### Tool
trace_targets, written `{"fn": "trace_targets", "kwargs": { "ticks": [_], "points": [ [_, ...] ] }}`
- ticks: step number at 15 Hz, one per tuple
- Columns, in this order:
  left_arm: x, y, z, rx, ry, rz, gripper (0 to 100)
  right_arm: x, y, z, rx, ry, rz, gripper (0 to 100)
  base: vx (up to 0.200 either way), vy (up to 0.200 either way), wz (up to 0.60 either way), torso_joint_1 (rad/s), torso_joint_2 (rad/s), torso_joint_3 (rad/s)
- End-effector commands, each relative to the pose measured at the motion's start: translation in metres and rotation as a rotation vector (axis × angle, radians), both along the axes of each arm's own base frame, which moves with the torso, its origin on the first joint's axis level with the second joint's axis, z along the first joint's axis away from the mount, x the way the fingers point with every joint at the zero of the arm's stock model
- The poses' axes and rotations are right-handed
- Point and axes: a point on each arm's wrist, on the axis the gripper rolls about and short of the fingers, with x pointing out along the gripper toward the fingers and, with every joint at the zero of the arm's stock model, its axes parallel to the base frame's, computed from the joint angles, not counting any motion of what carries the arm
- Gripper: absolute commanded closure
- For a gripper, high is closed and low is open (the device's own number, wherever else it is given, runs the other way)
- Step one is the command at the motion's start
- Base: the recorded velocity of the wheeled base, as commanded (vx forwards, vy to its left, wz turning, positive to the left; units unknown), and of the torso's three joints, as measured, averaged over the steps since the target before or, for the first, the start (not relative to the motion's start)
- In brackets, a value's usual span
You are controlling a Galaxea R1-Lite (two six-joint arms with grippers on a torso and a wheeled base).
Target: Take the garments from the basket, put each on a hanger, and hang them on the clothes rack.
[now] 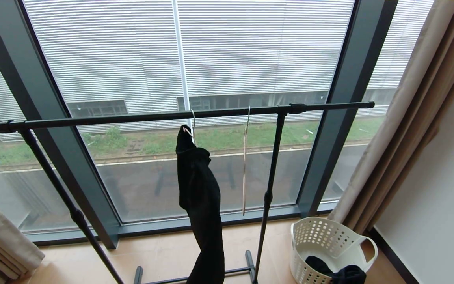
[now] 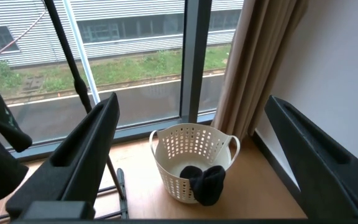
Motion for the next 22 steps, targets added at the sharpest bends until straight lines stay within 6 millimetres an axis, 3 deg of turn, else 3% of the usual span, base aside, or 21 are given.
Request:
{"fn": "trace_targets", "kwargs": {
  "ticks": [1,22],
  "points": [
    [0.0001,0.0,-0.0002,0.0,0.003,0.0,0,0.0002,0.0,0.0001,0.0,0.004,0.0,0,0.0,0.0,0.0,-0.154,0.33,0.178],
    [0.0001,0.0,0.0,-0.002,0.001,-0.001,0,0.0002,0.0001,0.0005,-0.003,0.003,0.005,0,0.0,0.0,0.0,-0.178,0.4,0.222]
  ]
}}
